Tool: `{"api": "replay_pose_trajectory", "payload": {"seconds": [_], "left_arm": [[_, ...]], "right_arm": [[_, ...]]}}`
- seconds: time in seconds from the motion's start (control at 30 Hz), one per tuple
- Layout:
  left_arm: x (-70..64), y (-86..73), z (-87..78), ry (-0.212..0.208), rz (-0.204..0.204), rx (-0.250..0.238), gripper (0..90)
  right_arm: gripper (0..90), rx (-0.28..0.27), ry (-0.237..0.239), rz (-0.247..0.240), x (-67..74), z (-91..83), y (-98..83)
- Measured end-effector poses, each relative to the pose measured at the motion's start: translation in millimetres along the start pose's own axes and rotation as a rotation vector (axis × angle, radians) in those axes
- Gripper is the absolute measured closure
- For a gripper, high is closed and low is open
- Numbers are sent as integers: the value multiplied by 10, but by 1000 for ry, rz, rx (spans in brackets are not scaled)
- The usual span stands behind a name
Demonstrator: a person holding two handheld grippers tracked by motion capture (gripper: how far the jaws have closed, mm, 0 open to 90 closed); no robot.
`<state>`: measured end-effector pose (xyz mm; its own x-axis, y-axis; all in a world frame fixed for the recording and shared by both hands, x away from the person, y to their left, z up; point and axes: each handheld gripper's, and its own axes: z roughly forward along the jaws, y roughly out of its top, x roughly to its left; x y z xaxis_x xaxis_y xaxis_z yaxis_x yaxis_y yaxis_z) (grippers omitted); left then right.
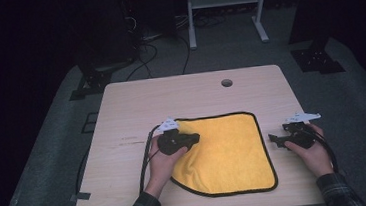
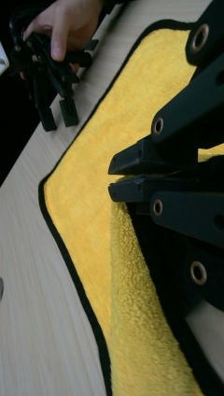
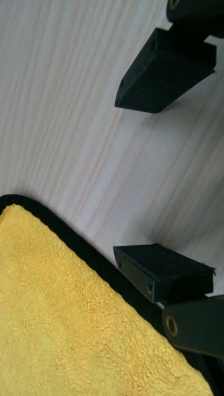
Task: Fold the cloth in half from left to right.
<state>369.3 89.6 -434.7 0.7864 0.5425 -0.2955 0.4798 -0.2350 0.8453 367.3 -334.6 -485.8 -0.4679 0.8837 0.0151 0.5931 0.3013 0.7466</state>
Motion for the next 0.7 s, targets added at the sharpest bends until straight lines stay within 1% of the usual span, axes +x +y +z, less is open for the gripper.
{"api": "replay_pose_trajectory", "payload": {"seconds": [0.07, 0.1, 0.23, 0.27, 0.3, 0.33, 0.37, 0.4, 0.43, 0.47, 0.5, 0.53, 0.57, 0.7], "left_arm": [[-30, 41, 66, -14, 3, -5, 855], [-57, 79, 134, -25, 2, -8, 855], [-109, 140, 267, -45, 0, -4, 855], [-109, 140, 267, -45, 0, -4, 855], [-139, 166, 343, -52, 1, -1, 855], [-157, 179, 384, -58, -2, -5, 855], [-157, 179, 384, -58, -2, -5, 855], [-174, 194, 419, -64, -1, -2, 855], [-211, 222, 494, -75, 1, 0, 855], [-211, 222, 494, -75, 1, 0, 855], [-250, 249, 567, -85, 3, 2, 855], [-250, 249, 567, -85, 3, 2, 855], [-286, 274, 638, -95, 5, 4, 855], [-365, 322, 771, -114, 11, 12, 855]], "right_arm": [[226, 0, 0, 0, 0, 0, 0], [226, 0, 0, 0, 0, 0, 0], [225, 1, 0, 1, 1, 0, 0], [225, 1, 0, 1, 1, 0, 0], [221, 2, 2, -2, 1, 0, 1], [221, 2, 2, -1, 1, 1, 1], [221, 2, 2, -1, 1, 1, 1], [221, 2, 2, -2, 1, 1, 1], [221, 2, 2, -2, 1, 1, 1], [221, 2, 2, -2, 1, 1, 1], [221, 2, 2, -1, 1, 0, 1], [220, 2, 2, -2, 1, 1, 1], [220, 2, 3, -3, 0, 1, 1], [219, 1, 5, -6, 1, 4, 3]]}}
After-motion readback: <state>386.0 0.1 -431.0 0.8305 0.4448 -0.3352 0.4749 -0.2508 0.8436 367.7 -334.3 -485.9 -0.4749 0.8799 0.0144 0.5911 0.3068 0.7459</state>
